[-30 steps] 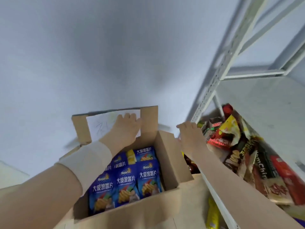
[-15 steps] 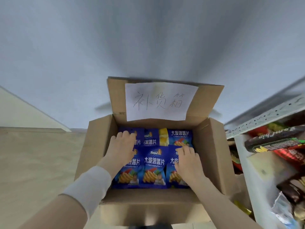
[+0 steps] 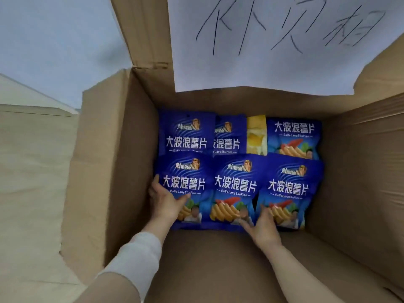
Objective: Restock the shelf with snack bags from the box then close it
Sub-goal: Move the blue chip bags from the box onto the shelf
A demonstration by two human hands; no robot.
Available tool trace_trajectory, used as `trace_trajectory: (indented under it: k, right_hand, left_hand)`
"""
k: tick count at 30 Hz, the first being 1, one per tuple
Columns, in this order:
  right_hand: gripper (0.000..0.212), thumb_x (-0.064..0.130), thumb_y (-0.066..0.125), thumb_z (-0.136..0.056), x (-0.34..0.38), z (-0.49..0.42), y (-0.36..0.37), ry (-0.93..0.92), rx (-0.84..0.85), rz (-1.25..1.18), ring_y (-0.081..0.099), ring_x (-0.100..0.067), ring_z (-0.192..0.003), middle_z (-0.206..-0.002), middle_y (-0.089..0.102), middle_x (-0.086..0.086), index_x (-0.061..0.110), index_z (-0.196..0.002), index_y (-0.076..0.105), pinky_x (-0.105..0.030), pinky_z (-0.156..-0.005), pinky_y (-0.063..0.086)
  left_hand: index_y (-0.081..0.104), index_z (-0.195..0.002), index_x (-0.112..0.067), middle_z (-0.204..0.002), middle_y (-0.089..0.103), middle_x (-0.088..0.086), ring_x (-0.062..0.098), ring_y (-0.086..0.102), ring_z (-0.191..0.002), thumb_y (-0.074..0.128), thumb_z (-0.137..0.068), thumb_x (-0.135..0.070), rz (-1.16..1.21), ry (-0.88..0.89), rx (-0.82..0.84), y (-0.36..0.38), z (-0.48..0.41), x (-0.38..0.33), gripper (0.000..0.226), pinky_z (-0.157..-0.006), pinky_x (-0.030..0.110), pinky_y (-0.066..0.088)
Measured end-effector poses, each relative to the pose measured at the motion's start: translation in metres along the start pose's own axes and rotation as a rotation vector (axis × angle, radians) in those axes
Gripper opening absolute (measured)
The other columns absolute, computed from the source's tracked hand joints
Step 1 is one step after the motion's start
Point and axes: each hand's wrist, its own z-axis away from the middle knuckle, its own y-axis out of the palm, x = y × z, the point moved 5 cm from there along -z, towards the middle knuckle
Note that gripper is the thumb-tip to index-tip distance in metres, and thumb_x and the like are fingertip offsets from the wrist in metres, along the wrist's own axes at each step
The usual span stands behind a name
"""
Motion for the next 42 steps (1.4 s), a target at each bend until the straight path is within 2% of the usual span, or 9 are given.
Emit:
trace_trajectory:
  k: [8, 11, 14, 19, 22, 25, 31, 37, 42]
  right_hand:
    - [0.092, 0.037, 0.078, -0.070, 0.004, -0.028, 0.027, 0.116, -0.065, -0.172, 0.035, -0.033, -0.131, -0.143, 0.034, -0.015, 0.011, -0.141, 0.025, -0.046, -0.104, 0.035]
    - [0.077, 0.037, 0.080, -0.068, 0.003, -0.027, 0.023, 0.125, -0.039, -0.153, 0.048, -0.031, -0.120, -0.127, 0.054, -0.011, 0.009, -0.129, 0.043, -0.040, -0.092, 0.042]
    - [0.054, 0.027, 0.081, -0.068, -0.002, -0.026, 0.017, 0.121, 0.039, -0.272, 0.061, -0.027, -0.100, -0.106, 0.065, -0.009, 0.007, -0.112, 0.057, -0.029, -0.075, 0.048]
    - [0.020, 0.020, 0.078, -0.073, -0.003, -0.016, -0.002, 0.033, 0.065, -0.359, 0.062, -0.016, -0.075, -0.081, 0.066, -0.004, 0.014, -0.080, 0.060, -0.015, -0.057, 0.045]
    - [0.018, 0.014, 0.076, -0.075, -0.004, 0.002, -0.025, 0.010, 0.022, -0.458, 0.065, -0.021, -0.078, -0.080, 0.065, -0.003, 0.014, -0.083, 0.061, -0.020, -0.061, 0.051]
    - [0.015, 0.014, 0.075, -0.076, -0.005, 0.032, -0.059, -0.011, -0.056, -0.535, 0.064, -0.019, -0.075, -0.078, 0.064, -0.001, 0.015, -0.080, 0.061, -0.011, -0.055, 0.048]
    - [0.021, 0.019, 0.076, -0.076, -0.007, 0.128, -0.147, -0.055, -0.153, -0.728, 0.060, -0.009, -0.074, -0.082, 0.067, 0.001, 0.012, -0.092, 0.064, -0.015, -0.056, 0.044]
    - [0.018, 0.026, 0.077, -0.074, -0.047, 0.236, -0.213, -0.072, -0.333, -0.854, 0.066, -0.024, -0.082, -0.084, 0.071, -0.006, 0.019, -0.087, 0.066, -0.036, -0.074, 0.052]
    - [0.020, 0.024, 0.073, -0.078, -0.076, 0.339, -0.268, -0.157, -0.540, -0.885, 0.062, -0.012, -0.075, -0.082, 0.068, -0.001, 0.015, -0.094, 0.066, -0.017, -0.062, 0.045]
  left_hand:
    - [0.025, -0.141, -0.013, -0.140, 0.030, 0.015, 0.032, 0.034, -0.130, 0.082, -0.068, -0.020, -0.064, 0.081, -0.199, 0.014, -0.012, 0.004, 0.093, -0.104, 0.045, 0.037]
    - [0.042, -0.129, -0.012, -0.130, 0.044, 0.012, 0.029, 0.048, -0.119, 0.080, -0.071, -0.027, -0.138, 0.122, -0.229, 0.008, -0.010, 0.001, 0.071, -0.095, 0.043, 0.046]
    - [0.059, -0.114, -0.008, -0.114, 0.060, 0.011, 0.027, 0.059, -0.106, 0.077, -0.075, -0.032, -0.197, 0.184, -0.078, 0.010, -0.010, 0.002, 0.049, -0.085, 0.037, 0.050]
    - [0.063, -0.105, -0.012, -0.098, 0.067, 0.004, 0.016, 0.062, -0.086, 0.078, -0.075, -0.023, 0.086, 0.131, 0.057, 0.001, 0.007, -0.006, 0.035, -0.074, 0.028, 0.049]
    - [0.063, -0.094, -0.020, -0.091, 0.068, -0.003, 0.015, 0.065, -0.087, 0.080, -0.072, -0.022, 0.232, 0.134, 0.038, -0.014, 0.028, -0.021, 0.027, -0.075, 0.031, 0.053]
    - [0.062, -0.085, -0.027, -0.087, 0.069, -0.005, 0.013, 0.067, -0.083, 0.078, -0.073, -0.022, 0.383, 0.156, 0.010, -0.037, 0.064, -0.047, 0.021, -0.070, 0.031, 0.054]
    - [0.060, -0.089, -0.020, -0.081, 0.065, -0.007, 0.009, 0.063, -0.076, 0.074, -0.078, -0.023, 0.492, 0.338, -0.032, -0.085, 0.166, -0.120, 0.017, -0.061, 0.023, 0.047]
    - [0.062, -0.089, -0.018, -0.084, 0.065, -0.005, 0.008, 0.063, -0.076, 0.072, -0.081, -0.017, 0.499, 0.628, 0.140, -0.101, 0.279, -0.191, 0.012, -0.064, 0.021, 0.048]
    - [0.059, -0.094, -0.015, -0.087, 0.063, -0.001, 0.014, 0.060, -0.075, 0.071, -0.082, -0.027, 0.377, 0.864, 0.223, -0.106, 0.382, -0.247, 0.021, -0.063, 0.022, 0.045]
